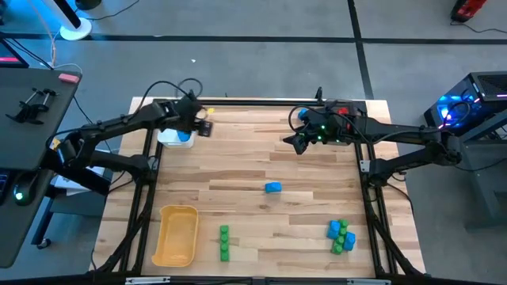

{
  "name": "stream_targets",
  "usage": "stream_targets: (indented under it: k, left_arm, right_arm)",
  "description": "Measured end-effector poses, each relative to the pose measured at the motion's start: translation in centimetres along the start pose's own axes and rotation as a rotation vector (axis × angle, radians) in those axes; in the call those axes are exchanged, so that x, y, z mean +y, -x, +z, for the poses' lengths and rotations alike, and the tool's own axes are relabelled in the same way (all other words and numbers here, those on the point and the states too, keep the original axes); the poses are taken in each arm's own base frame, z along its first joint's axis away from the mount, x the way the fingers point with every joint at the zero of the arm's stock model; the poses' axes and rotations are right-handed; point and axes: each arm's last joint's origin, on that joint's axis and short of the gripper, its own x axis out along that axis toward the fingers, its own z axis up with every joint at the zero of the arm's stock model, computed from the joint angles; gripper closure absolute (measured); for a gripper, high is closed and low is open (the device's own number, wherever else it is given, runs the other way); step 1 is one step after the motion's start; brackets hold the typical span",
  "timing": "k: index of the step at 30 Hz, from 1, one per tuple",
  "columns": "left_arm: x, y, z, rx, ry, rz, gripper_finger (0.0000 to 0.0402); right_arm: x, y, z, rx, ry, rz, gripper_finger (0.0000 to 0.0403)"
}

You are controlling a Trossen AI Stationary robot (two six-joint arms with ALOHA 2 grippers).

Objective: Sort blocks
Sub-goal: Put the blue game piece into the white bin

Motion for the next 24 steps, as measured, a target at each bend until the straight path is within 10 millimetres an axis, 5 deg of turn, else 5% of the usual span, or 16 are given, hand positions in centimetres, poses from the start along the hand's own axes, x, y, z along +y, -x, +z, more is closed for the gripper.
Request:
stream_targets:
  k: [6,12,18,24]
  left_arm:
    - [-7.1,-1.0,-2.3,-0.081,-0.214,-0.315,0.0190]
    - [-13.3,-4.1,-6.8,-0.040,-0.688,-0.549,0.0190]
    - [-17.8,-7.1,-9.0,-0.061,-1.075,-0.575,0.0190]
    - [-20.9,-10.2,-10.4,-0.016,-1.105,-0.566,0.0190]
  right_arm:
    - [0.6,0.7,0.9,-0.082,-0.030,0.101,0.0178]
    - [0.8,2.7,1.8,-0.188,-0.013,0.176,0.0178]
    - [0.4,3.2,1.5,-0.175,-0.029,0.136,0.0178]
    - [0.2,2.8,0.9,-0.108,-0.044,0.102,0.0178]
